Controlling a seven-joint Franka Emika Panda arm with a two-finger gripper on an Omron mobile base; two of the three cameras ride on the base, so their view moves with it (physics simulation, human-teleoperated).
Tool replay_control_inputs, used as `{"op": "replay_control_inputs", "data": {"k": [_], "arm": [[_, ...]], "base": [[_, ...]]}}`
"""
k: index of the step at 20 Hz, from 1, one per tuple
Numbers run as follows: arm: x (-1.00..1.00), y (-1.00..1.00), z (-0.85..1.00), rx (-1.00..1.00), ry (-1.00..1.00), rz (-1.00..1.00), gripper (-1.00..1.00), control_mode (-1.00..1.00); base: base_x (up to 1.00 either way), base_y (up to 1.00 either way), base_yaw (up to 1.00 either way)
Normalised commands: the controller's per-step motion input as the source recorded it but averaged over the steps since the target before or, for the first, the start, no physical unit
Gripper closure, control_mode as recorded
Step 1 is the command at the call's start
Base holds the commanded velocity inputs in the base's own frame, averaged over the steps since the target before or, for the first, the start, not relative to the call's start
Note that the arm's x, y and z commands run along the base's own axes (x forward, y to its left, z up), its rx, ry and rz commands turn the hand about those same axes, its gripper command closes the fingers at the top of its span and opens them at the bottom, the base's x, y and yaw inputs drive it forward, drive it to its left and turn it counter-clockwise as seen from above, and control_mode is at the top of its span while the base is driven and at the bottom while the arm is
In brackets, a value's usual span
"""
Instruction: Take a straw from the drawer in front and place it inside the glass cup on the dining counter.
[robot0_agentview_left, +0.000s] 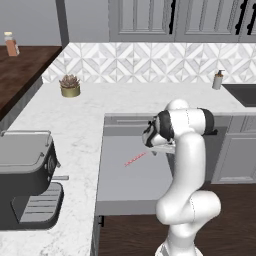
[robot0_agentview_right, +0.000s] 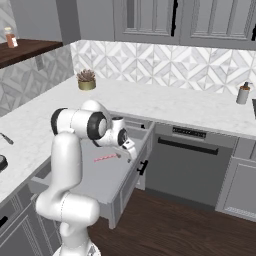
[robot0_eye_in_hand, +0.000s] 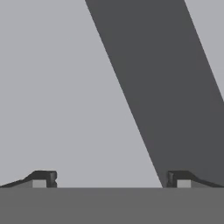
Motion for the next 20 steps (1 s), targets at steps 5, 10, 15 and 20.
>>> {"op": "replay_control_inputs", "data": {"k": [5, 10, 15, 20], "arm": [[0.61, 0.71, 0.05, 0.0, 0.0, -0.03, -1.0, -1.0], [0.76, 0.28, 0.0, 0.0, 0.0, -0.06, -1.0, -1.0], [0.62, 0.0, -0.2, 0.01, 0.04, -0.09, -1.0, -1.0], [0.26, 0.16, -0.47, 0.02, 0.11, -0.09, -1.0, -1.0]], "base": [[0.0, 0.0, 0.0], [0.0, 0.0, 0.0], [0.0, 0.0, 0.0], [0.0, 0.0, 0.0]]}}
